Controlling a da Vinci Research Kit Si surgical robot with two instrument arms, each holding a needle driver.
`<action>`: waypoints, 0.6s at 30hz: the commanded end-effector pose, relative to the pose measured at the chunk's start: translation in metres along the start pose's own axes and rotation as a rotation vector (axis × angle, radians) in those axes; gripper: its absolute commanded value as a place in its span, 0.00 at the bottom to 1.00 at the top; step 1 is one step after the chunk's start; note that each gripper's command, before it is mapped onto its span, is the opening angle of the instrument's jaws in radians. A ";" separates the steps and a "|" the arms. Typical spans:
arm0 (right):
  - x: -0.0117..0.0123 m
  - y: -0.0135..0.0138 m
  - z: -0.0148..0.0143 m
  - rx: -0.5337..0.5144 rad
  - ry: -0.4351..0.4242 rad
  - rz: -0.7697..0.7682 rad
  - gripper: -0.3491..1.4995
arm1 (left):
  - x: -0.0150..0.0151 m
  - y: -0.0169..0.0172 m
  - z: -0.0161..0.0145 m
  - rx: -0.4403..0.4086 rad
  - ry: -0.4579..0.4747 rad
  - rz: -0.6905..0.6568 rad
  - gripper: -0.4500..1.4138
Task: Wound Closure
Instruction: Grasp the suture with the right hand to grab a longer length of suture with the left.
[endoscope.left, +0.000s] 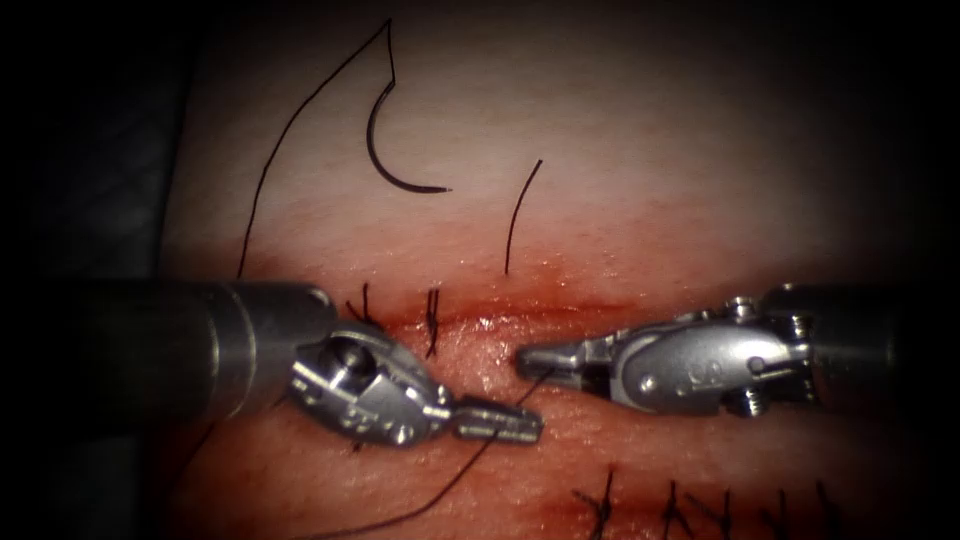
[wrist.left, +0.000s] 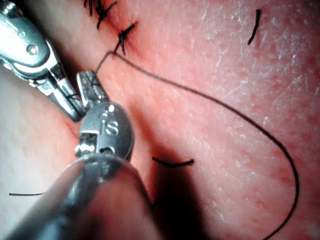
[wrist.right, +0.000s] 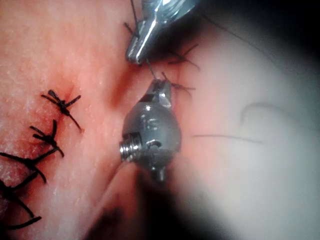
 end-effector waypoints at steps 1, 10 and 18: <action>-0.0009 0.0002 0.0005 0.000 0.001 -0.001 0.00 | -0.0004 0.0000 0.0005 0.005 0.000 -0.029 0.68; -0.0067 0.0027 -0.0015 -0.012 0.039 -0.019 0.00 | 0.0008 0.0009 -0.0006 -0.005 0.013 -0.081 0.63; -0.0093 0.0039 -0.0025 -0.015 0.060 -0.014 0.00 | 0.0026 0.0016 -0.0024 -0.078 0.112 0.014 0.66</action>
